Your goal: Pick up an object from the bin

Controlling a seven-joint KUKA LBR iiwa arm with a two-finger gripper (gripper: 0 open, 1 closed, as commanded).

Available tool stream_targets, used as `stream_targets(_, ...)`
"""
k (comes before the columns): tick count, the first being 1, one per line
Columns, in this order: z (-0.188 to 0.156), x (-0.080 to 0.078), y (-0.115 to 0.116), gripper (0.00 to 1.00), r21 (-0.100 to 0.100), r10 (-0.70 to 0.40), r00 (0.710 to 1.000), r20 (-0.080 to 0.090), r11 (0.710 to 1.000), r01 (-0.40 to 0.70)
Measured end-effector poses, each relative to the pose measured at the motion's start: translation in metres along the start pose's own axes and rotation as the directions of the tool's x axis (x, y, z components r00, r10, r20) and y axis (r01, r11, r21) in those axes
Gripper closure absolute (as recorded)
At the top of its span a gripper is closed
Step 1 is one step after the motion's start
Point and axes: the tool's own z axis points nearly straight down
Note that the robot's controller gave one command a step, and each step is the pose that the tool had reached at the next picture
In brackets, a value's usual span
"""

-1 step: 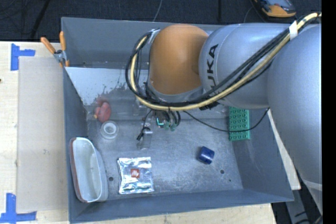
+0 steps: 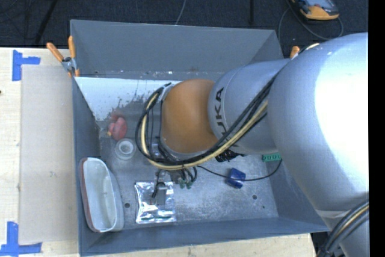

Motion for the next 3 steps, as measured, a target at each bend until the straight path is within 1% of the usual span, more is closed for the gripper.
stream_targets(1, -0.034, 0.026, -0.024, 0.0, -0.002, 0.199, 0.98, 0.007, 0.98, -0.199)
stream_targets(2, -0.034, 0.03, 0.006, 0.0, -0.005, 0.422, 0.906, 0.006, 0.906, -0.422)
stream_targets(3, -0.003, 0.042, -0.005, 0.0, -0.003, 0.58, 0.814, 0.002, 0.814, -0.58)
